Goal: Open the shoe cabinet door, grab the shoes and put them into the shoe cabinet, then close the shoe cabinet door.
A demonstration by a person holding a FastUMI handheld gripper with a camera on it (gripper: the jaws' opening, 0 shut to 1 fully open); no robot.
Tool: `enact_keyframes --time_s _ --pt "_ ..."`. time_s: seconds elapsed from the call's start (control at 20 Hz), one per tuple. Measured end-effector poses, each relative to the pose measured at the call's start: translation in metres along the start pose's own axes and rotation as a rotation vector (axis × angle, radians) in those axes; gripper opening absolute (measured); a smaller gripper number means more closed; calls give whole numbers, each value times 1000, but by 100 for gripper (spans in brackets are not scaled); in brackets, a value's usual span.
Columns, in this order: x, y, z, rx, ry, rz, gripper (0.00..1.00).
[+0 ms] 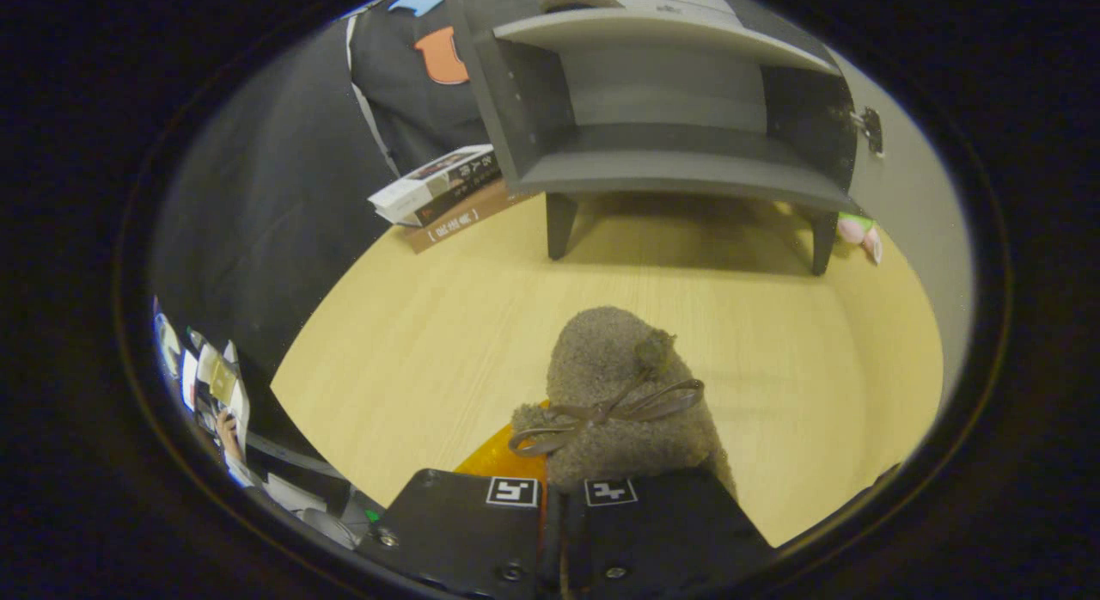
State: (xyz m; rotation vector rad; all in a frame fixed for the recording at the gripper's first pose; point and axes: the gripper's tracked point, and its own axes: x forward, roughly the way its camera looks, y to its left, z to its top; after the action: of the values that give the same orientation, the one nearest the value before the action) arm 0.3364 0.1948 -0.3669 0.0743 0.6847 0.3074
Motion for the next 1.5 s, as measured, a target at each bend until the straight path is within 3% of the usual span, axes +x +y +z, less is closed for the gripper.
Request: enact_keyframes --time_s 0.35,0.75,1.2,1.5 --pt "-83 -14 92 3 -190 -2 7" --pt "-146 -22 232 -39 -453 -58 7" --pt "-145 -46 386 -8 -637 -127 7" --pt "-89 -66 448 20 -610 -173 7"
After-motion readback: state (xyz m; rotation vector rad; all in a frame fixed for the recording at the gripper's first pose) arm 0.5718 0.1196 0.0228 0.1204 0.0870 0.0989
